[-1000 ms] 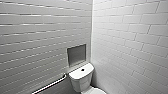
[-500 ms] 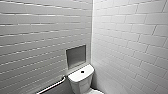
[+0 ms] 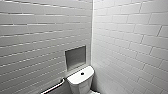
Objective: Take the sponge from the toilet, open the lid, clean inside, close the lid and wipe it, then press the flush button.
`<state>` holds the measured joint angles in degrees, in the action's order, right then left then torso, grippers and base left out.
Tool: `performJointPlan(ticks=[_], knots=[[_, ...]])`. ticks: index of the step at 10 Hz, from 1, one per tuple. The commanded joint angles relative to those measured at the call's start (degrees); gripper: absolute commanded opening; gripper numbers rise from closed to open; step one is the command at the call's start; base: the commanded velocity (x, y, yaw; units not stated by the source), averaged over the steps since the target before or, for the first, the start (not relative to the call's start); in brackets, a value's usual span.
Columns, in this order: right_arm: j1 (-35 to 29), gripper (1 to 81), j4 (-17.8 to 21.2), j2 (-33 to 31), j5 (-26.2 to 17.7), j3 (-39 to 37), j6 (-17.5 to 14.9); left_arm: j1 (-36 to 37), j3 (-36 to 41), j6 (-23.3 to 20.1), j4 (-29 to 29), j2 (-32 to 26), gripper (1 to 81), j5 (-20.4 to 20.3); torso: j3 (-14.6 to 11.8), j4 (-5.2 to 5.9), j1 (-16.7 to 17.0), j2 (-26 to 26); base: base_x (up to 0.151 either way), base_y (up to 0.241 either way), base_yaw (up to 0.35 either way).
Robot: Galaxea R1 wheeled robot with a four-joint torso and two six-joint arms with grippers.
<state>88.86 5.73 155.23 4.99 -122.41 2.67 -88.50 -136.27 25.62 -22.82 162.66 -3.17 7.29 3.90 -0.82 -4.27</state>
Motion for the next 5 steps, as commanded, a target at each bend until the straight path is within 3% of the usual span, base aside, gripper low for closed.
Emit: performJointPlan(ticks=[1, 5], knots=[[-2.4, 1.0, 0.0, -0.8, -2.9, 1.1, 0.2, 1.9, 0.7, 0.0, 0.1, -0.8, 81.1, 2.4, 0.0, 0.0, 0.0, 0.0, 0.081, 0.0, 0.0], [-2.1, 1.0, -0.1, -0.7, -2.9, 0.8, 0.3, 2.0, 0.6, 0.0, 0.1, -0.8, 81.1, 2.1, 0.0, 0.0, 0.0, 0.0, 0.081, 0.0, 0.0]])
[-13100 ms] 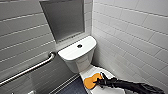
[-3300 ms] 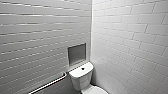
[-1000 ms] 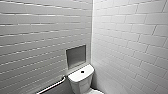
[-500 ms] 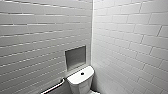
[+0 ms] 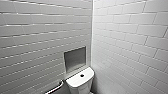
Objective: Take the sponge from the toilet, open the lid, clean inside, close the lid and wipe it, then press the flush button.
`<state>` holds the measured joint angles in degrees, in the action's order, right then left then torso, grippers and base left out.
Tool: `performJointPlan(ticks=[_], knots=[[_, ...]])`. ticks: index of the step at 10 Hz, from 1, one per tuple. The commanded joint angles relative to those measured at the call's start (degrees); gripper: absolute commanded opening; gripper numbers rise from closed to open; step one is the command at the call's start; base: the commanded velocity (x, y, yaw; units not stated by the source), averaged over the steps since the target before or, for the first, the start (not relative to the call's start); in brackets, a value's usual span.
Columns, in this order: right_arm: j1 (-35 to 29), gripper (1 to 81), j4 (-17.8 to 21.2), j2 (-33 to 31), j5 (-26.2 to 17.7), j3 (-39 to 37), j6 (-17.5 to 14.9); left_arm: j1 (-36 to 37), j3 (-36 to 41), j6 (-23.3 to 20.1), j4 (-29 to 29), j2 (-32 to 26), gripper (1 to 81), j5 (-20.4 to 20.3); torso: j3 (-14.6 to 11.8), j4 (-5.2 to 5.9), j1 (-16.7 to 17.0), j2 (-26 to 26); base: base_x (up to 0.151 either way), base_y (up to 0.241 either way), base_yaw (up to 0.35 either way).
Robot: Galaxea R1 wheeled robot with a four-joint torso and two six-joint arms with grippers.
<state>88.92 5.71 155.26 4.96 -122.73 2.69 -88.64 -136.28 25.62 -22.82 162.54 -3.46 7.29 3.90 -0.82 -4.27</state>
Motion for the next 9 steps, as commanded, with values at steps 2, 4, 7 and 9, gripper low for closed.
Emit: performJointPlan(ticks=[2, 4, 7, 9], knots=[[-2.0, 1.0, -0.1, -0.5, -2.9, 0.4, 0.3, 2.0, 0.7, 0.0, 0.1, -0.6, 81.1, 2.4, 0.0, 0.0, 0.0, 0.0, 0.081, 0.0, 0.0], [-1.9, 1.0, 0.0, -0.3, -2.9, 0.1, 0.3, 2.1, 0.7, 0.0, 0.0, -0.5, 81.1, 2.4, 0.0, 0.0, 0.0, 0.0, 0.081, 0.0, 0.0], [-1.9, 1.0, 0.0, 0.1, -2.9, -0.8, 0.4, 2.0, 0.7, 0.0, 0.1, -0.6, 81.1, 2.4, 0.0, 0.0, 0.0, 0.0, 0.081, 0.0, 0.0], [-2.0, 1.0, -0.1, 0.6, -2.9, -1.8, 0.4, 2.0, 0.7, 0.0, 0.1, -0.5, 81.1, 2.4, 0.0, 0.0, 0.0, 0.0, 0.079, 0.0, 0.0]])
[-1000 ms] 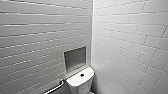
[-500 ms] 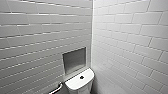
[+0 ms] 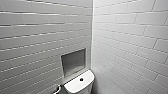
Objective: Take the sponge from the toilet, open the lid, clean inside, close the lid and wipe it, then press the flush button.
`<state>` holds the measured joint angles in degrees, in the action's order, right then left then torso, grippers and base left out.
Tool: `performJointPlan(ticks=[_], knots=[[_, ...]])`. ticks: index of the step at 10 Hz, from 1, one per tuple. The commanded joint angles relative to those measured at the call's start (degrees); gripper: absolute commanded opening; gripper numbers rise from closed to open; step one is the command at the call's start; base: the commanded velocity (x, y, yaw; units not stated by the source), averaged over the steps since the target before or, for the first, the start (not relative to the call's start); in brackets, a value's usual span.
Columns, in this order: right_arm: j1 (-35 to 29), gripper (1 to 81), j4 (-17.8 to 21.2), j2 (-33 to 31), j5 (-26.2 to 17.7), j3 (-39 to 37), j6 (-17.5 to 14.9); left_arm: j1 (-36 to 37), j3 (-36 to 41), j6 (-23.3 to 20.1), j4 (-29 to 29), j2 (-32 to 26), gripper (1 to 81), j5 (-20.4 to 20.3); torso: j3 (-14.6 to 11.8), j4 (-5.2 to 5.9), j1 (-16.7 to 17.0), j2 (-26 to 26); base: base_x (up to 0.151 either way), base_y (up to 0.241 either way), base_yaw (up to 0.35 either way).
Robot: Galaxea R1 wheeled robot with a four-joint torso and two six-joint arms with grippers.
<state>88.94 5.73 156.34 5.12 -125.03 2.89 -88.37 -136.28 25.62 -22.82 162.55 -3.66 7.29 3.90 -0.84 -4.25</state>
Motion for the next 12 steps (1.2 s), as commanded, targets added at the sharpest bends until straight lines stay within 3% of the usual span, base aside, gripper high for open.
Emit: performJointPlan(ticks=[1, 7, 12], knots=[[-2.1, 1.0, 0.0, -0.1, -3.0, -0.3, 0.2, 1.8, 0.7, 0.0, 0.1, -0.6, 81.1, 2.6, 0.0, 0.0, 0.0, 0.0, 0.068, 0.0, 0.0], [-2.0, 1.0, -0.4, -1.5, -3.1, 0.8, 0.1, 1.8, 1.0, 0.1, 0.1, -1.0, 81.1, 2.6, 0.0, 0.0, 0.0, 0.0, 0.011, 0.0, 0.0], [-3.5, 1.0, 0.1, -13.7, -1.5, 15.2, 0.5, 4.3, 12.8, 0.1, 0.1, -9.9, 81.1, 2.5, 0.0, 0.0, 0.0, 0.0, 0.0, 0.0, 0.0]])
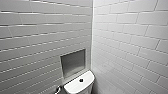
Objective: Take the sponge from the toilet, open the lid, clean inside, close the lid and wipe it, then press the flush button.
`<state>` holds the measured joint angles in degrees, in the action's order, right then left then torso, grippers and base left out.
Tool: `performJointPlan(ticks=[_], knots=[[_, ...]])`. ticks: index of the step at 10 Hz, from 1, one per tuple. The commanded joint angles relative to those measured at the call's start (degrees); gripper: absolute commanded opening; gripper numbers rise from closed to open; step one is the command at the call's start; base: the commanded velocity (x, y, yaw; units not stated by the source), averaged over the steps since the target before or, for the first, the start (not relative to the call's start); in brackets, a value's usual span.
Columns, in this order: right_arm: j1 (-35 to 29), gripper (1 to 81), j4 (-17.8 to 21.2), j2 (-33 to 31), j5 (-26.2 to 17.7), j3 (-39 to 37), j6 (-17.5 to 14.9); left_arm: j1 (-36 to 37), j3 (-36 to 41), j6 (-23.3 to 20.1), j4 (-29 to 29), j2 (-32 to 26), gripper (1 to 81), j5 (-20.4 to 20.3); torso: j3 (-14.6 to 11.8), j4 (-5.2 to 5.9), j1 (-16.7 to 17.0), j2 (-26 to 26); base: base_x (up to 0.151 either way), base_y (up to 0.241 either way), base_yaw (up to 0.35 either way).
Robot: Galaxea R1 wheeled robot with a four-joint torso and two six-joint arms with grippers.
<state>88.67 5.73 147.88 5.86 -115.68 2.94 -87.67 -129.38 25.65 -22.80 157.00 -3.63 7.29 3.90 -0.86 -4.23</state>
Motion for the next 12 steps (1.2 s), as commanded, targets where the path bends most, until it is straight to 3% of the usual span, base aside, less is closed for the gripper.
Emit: performJointPlan(ticks=[1, 6, 10, 12], knots=[[-3.5, 1.0, 0.3, -6.4, -2.3, 7.3, 0.7, 4.8, 11.2, 0.1, 0.0, -8.0, 81.1, 2.6, 0.0, 0.0, 0.0, 0.0, 0.0, 0.0, 0.0], [-4.6, 1.0, 0.7, -9.2, -2.1, 10.6, 2.1, 14.0, 35.7, 0.2, 0.6, -25.0, 81.1, 4.5, 0.0, 0.0, 0.0, 0.0, 0.0, 0.0, 0.0], [-4.6, 1.0, 0.5, -9.2, -2.1, 11.7, 2.0, 25.7, 51.0, 0.3, 3.5, -32.3, 81.1, 13.2, 0.0, 0.0, 0.0, 0.0, 0.0, 0.0, 0.0], [-4.8, 1.0, 0.3, -9.0, -2.0, 11.9, 2.0, 32.6, 56.1, 0.3, 5.1, -34.9, 81.1, 15.5, 0.0, 0.0, 0.0, 0.0, 0.0, 0.0, 0.0]])
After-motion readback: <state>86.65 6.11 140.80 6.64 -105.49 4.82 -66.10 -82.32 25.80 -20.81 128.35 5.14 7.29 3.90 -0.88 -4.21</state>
